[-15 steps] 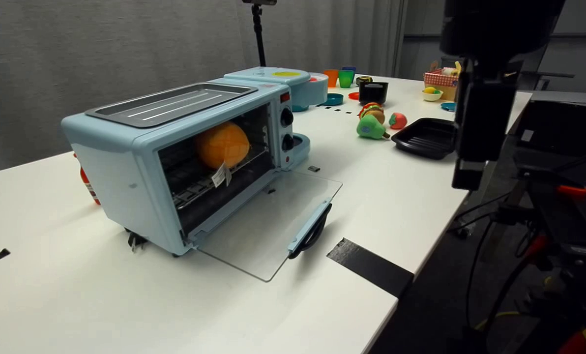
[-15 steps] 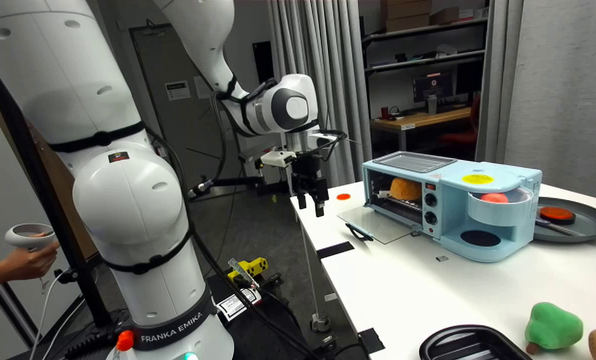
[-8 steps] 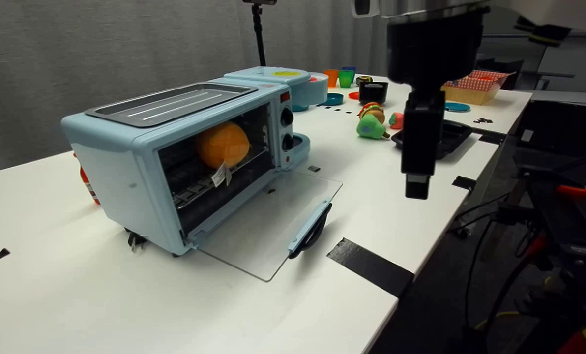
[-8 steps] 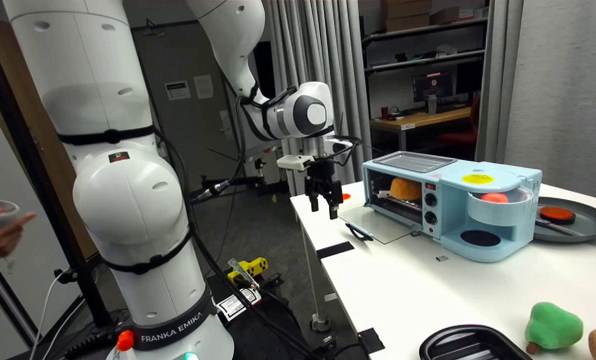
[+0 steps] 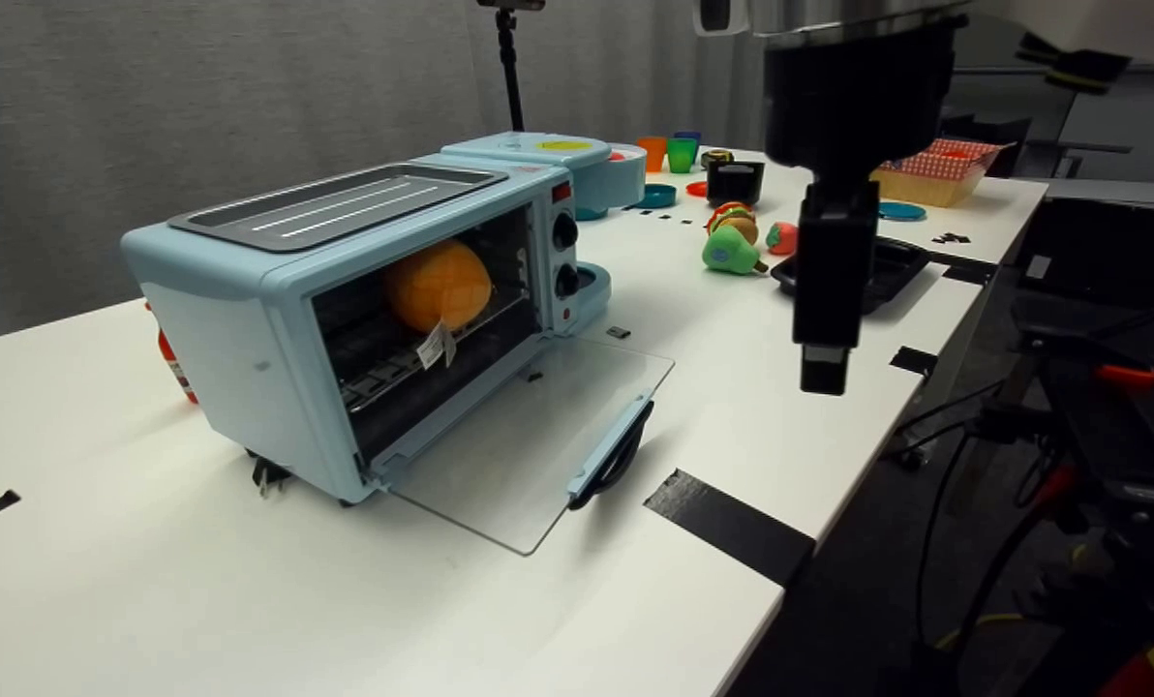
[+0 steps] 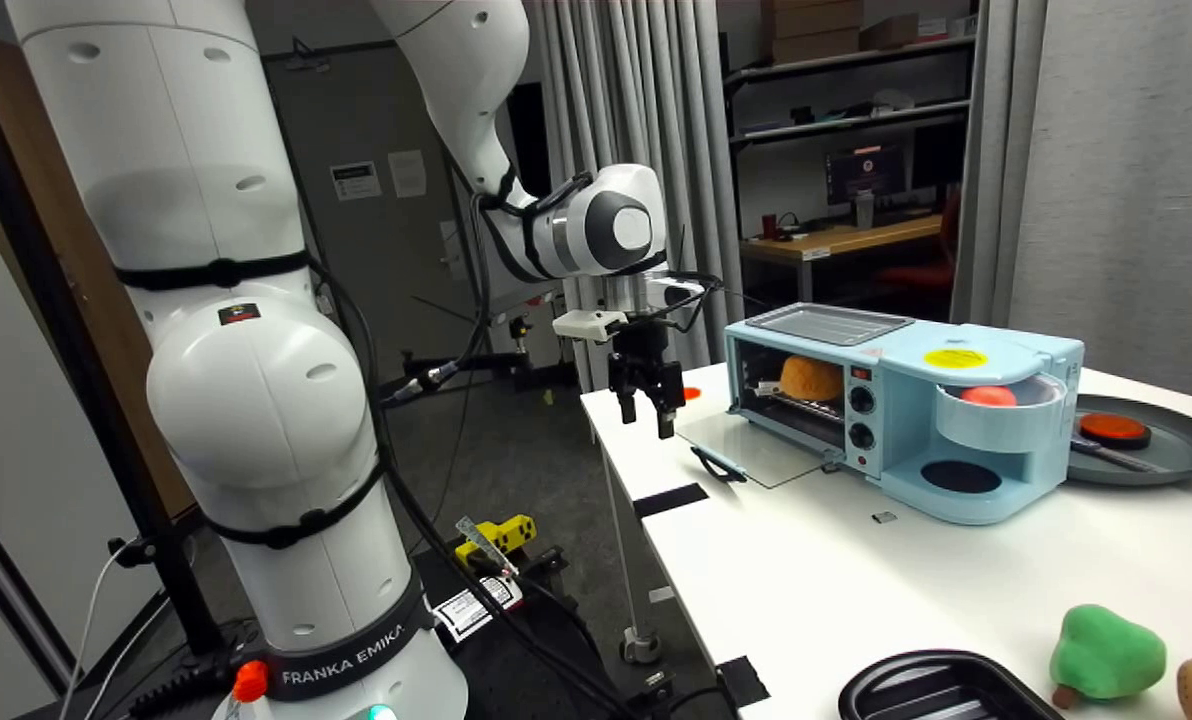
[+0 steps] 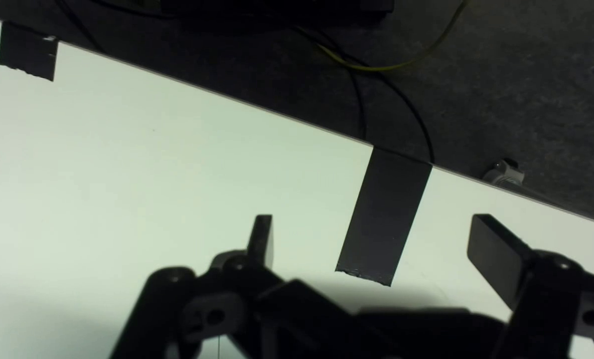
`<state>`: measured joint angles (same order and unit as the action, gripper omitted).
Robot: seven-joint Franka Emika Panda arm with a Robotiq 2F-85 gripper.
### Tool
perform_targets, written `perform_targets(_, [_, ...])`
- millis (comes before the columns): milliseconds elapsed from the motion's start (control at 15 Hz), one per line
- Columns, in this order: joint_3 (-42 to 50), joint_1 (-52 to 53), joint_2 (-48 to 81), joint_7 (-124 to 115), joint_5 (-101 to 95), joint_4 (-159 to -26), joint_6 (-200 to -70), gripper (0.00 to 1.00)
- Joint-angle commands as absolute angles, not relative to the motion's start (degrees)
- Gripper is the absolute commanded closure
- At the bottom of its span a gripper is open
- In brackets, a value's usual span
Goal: Close the oven
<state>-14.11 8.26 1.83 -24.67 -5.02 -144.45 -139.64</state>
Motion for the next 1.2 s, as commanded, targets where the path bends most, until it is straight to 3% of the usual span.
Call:
perform_targets(0, [-12.6, 9.4, 2.6, -24.5, -5.1, -144.1, -140.1, 0.0])
perform_targets(1133, [-7.3, 9.8, 21.3, -21.5, -2.6, -137.3, -155.9, 0.0])
